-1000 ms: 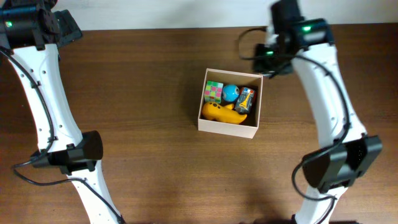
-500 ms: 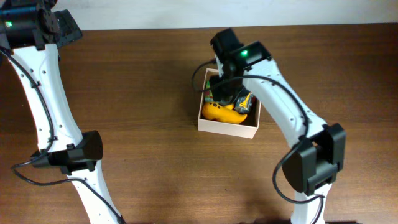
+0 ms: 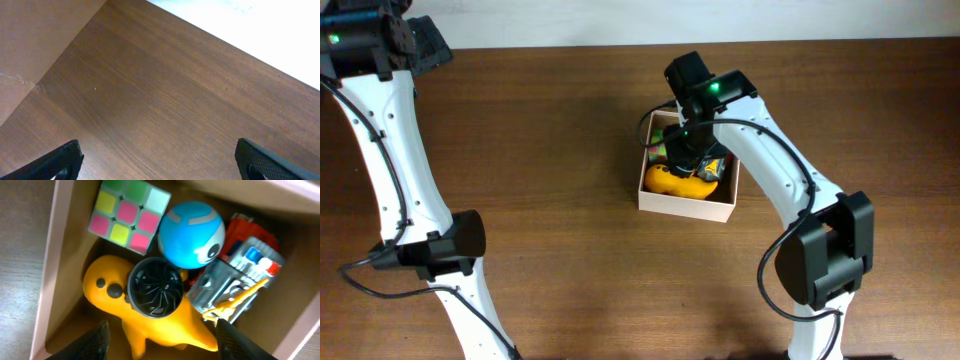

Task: Pack container
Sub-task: 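Carry the black object with the right gripper over the box, then release the black object into the box and lift the right gripper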

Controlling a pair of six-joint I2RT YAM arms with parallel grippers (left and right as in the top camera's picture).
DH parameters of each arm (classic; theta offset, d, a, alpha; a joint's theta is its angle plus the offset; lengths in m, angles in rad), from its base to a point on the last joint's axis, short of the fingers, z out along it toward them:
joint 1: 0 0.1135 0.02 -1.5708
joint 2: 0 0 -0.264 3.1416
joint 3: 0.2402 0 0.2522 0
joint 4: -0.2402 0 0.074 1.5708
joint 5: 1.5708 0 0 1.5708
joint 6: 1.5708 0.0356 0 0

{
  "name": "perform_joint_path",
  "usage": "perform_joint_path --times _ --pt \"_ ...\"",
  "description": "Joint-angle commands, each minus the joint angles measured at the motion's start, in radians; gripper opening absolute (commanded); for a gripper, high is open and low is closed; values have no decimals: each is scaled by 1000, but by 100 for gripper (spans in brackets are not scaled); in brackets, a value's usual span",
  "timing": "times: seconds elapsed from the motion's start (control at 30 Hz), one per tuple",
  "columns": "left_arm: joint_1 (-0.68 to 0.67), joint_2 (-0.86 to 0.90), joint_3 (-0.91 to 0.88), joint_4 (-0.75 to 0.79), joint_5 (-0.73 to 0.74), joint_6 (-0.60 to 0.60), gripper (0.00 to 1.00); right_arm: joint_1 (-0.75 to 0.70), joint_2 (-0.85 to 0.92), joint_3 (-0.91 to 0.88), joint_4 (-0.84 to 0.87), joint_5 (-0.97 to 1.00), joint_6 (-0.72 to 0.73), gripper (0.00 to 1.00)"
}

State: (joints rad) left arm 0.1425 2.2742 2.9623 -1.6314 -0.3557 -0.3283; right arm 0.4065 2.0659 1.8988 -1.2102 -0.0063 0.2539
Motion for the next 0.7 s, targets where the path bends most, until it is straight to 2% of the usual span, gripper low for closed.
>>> perform_joint_path --times 0.0,0.2,0.23,0.3,0.43,0.67 --pt "5 0 16 2 0 8 99 -11 -23 109 -4 19 -12 63" --pt "5 0 16 2 0 8 99 -9 -65 344 -63 18 -75 71" --pt "5 0 16 2 0 8 99 -9 -69 389 -72 18 -98 76" --pt "5 0 16 2 0 8 99 -9 -76 483 -84 19 -135 99" --pt "5 0 16 2 0 8 99 -9 -85 669 -92 24 -151 99" --pt "5 0 16 2 0 8 99 -11 -121 890 -277 151 -169 99"
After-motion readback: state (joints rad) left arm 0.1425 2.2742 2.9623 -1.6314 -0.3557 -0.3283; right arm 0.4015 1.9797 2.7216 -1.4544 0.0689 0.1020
